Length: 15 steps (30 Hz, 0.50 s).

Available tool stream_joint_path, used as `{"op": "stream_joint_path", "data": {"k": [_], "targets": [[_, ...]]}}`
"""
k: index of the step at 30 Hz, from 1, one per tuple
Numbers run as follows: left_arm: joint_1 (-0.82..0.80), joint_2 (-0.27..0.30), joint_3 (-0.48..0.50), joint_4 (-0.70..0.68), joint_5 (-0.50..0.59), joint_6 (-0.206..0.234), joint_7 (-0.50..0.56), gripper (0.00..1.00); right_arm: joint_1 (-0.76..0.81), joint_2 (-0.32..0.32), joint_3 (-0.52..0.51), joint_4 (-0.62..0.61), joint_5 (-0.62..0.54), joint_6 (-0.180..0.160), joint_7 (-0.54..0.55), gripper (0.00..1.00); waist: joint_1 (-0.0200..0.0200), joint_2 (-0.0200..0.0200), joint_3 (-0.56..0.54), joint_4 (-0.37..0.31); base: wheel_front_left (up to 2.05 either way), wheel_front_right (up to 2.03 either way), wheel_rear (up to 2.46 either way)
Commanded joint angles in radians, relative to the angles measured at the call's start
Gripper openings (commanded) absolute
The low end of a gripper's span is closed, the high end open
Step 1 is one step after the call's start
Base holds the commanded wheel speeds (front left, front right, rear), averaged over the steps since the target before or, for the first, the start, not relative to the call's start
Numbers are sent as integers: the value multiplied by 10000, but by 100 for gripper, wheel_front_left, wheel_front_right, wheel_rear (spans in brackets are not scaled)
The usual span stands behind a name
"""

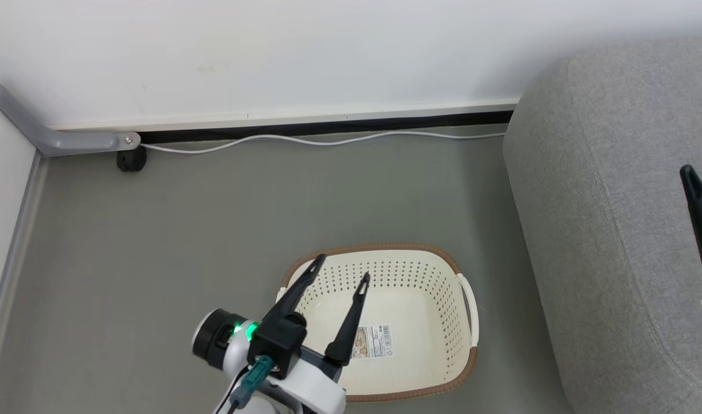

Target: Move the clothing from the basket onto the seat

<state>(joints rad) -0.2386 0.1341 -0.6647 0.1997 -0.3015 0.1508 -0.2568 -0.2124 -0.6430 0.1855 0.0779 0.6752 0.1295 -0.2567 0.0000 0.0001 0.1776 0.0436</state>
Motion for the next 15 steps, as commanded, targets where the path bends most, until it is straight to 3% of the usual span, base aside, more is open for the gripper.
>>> {"op": "stream_joint_path", "data": {"k": [1,9,11,15], "targets": [[166,149,681,-411,150,64,-49,100,288,-215,104,-108,-108,12,-51,100,0,-1,-226,109,0,0,0],[1547,272,2746,-1015,532,284,-49,100,852,530,-84,281,-402,12,-51,100,0,-1,-680,116,0,0,0],[1979,93,3019,-1292,764,581,-49,100,977,691,-101,384,-484,12,-51,100,0,-1,-789,116,0,0,0],[2528,58,3546,-1582,899,769,-49,100,1143,912,-91,522,-635,12,-51,100,0,-1,-928,118,0,0,0]]}}
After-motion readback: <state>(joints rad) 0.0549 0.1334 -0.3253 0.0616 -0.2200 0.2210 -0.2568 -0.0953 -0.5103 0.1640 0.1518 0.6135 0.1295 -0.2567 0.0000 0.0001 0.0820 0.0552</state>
